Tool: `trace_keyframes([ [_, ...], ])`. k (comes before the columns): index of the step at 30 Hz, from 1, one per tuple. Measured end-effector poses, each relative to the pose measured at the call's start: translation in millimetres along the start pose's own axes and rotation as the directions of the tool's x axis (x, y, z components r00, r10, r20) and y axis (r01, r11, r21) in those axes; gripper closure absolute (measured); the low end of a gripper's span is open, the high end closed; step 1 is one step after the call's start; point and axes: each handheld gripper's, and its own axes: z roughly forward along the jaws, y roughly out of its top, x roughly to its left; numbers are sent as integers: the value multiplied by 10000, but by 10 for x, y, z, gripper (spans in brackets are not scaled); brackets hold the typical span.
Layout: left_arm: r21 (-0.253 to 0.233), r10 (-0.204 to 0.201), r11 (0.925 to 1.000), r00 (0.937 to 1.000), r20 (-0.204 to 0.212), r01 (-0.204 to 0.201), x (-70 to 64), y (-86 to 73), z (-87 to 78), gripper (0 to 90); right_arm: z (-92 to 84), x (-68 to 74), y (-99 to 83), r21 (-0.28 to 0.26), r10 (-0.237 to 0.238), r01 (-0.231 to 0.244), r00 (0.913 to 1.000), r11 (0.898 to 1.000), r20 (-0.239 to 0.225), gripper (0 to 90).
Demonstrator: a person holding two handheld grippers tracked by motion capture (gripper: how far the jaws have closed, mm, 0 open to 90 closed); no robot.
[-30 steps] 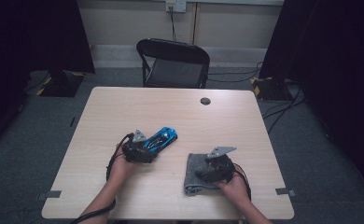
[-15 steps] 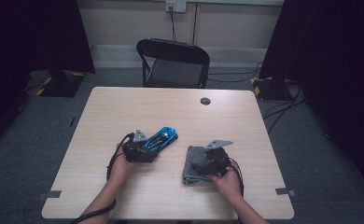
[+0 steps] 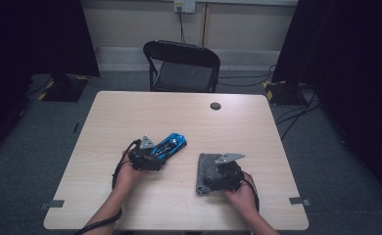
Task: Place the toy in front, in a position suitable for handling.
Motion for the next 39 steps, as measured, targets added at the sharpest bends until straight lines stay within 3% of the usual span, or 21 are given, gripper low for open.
trace_keyframes([
  [6,6,-16,10000,10000,23,16,-1,0,0,237,-126,-96,-81,275,63,-68,9998,9996,197,176],
  [14,9,-9,10000,10000,18,9,-1,0,0,237,-288,-228,-147,150,830,-840,9949,9964,565,188],
  [16,12,-14,10000,10000,28,14,-2,0,0,237,-285,-238,-115,-38,924,-923,9930,9957,737,190],
  [22,-3,-24,10000,10000,23,24,-3,-1,1,237,-127,-269,-91,95,1107,-1121,9892,9936,961,193],
  [25,-6,-26,10000,10000,17,26,-3,-1,1,237,-111,-282,-132,-133,1300,-1293,9882,9915,809,287],
  [28,-6,-27,10000,10000,17,27,-3,-1,1,237,-137,-292,-131,-67,1224,-1222,9903,9925,666,432],
  [31,3,-22,10000,10000,9,22,-4,-1,-1,237,-140,-296,-132,-111,1174,-1170,9912,9931,617,487],
  [34,-3,-32,10000,10000,3,32,-5,-1,0,238,-143,-295,-131,-143,1205,-1201,9919,9927,392,616],
  [39,-4,-39,10000,10000,5,39,-6,-1,0,237,-139,-297,-118,-79,1222,-1220,9922,9925,234,686],
])
